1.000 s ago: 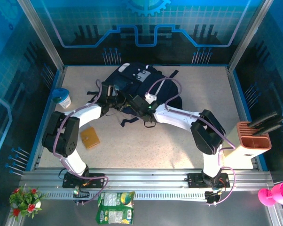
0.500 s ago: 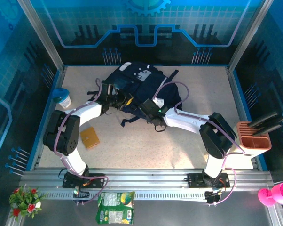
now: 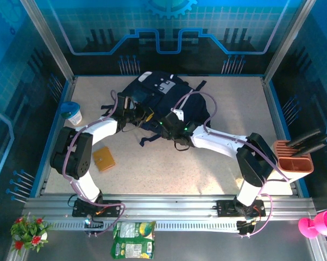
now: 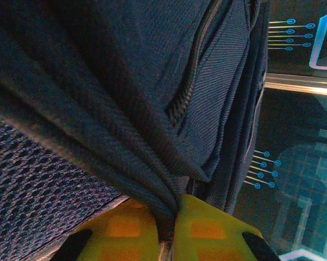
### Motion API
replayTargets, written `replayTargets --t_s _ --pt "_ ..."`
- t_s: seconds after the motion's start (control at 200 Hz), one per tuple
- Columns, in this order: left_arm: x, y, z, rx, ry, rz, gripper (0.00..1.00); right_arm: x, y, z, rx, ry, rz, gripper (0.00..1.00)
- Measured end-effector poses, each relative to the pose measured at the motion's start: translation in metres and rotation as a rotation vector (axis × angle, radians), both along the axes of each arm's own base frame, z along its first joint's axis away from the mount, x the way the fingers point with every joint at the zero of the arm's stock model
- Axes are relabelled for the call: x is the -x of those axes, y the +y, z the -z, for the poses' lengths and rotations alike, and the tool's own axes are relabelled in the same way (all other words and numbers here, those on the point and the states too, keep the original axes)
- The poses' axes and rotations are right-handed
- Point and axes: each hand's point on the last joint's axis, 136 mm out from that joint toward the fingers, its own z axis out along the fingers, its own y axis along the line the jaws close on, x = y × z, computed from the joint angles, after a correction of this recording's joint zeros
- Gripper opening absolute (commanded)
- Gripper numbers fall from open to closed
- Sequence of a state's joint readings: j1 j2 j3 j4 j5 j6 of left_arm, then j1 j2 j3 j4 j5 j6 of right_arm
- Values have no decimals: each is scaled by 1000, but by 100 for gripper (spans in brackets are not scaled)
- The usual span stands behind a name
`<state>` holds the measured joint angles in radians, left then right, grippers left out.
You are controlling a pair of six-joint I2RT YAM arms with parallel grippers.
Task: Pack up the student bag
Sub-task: Zip the student bag at the top-center of the table.
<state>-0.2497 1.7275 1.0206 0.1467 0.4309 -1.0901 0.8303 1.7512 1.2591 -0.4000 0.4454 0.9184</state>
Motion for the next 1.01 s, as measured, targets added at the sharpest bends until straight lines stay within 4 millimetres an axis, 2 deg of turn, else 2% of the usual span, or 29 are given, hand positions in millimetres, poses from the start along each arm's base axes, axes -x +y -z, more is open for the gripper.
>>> replayTargets --t_s 0.245,0.57,0.86,1.005 --pt "0 0 0 0 0 0 0 -7 2 4 -12 21 77 37" --pt "0 0 0 1 0 1 0 -6 -1 21 4 56 112 36" --pt "0 0 0 2 1 1 0 -18 -1 30 30 51 91 35" --pt "-1 1 0 2 0 -2 0 -19 0 33 61 47 52 23"
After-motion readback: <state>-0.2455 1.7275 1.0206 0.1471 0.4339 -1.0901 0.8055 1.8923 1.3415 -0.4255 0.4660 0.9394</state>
